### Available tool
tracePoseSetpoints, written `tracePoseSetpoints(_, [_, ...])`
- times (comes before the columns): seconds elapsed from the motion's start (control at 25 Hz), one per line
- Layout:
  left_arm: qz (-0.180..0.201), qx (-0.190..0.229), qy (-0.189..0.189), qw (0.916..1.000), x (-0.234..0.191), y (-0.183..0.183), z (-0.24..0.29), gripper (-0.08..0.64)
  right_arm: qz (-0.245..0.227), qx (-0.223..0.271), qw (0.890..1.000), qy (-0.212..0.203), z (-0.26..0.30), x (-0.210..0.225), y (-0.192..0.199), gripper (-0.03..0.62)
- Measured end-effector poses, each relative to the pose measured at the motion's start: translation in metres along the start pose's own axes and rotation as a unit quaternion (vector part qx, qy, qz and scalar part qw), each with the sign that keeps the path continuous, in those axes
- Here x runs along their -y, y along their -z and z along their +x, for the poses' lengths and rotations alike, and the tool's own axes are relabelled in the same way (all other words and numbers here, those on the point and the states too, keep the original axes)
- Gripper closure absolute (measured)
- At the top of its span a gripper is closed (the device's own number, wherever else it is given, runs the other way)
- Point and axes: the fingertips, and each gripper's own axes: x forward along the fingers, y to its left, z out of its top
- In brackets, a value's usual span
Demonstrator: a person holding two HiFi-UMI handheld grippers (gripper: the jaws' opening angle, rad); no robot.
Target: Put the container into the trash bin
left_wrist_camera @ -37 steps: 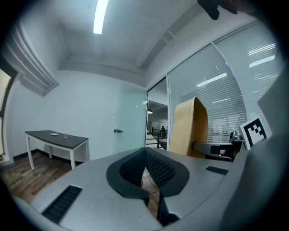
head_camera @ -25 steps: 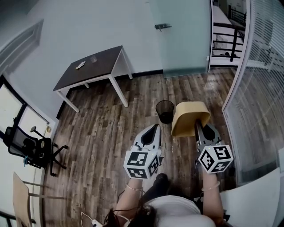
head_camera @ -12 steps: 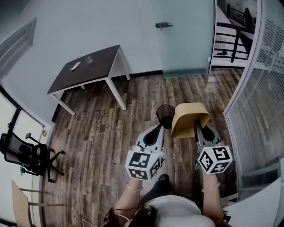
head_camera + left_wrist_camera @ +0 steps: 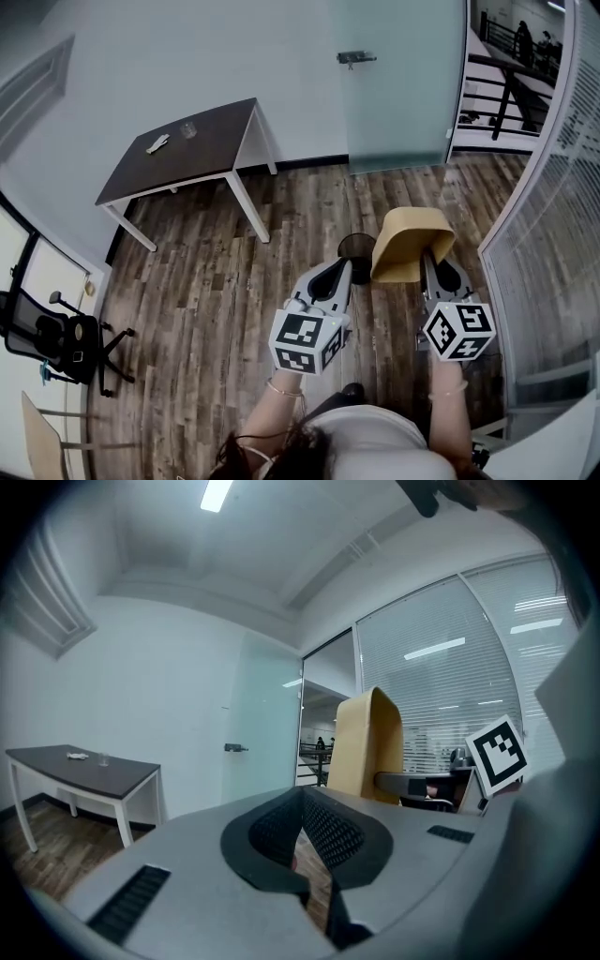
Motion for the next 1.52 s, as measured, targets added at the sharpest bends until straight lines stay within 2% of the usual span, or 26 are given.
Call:
tracePoseSetpoints(0.6, [-0.009, 0.015, -0.018, 0.9997, -0.076, -0.014, 0.064, 0.541, 0.005, 0.003, 1.000, -0.006, 0.094, 0.005, -0.001, 0.583])
tracePoseSetpoints(1.0, [-0.011, 0.008, -0.023, 0.9996, -0.113, -0.012, 0.167, 0.541, 0.014, -0.004, 1.000, -0.018, 0.191, 0.058, 0.001, 0.595])
tracePoseSetpoints(1.24, [-0.013, 0.006, -0.031, 0.9994, -0.131, -0.022, 0.245, 0.541, 0.022, -0.007, 0.999, -0.027, 0.259, 0.107, -0.011, 0.598])
tracePoseSetpoints(1.52, [-0.020, 0.006, -0.059, 0.9981, -0.159, -0.027, 0.319, 0.541, 0.019, -0.022, 0.999, -0.042, 0.332, 0.152, -0.017, 0.598])
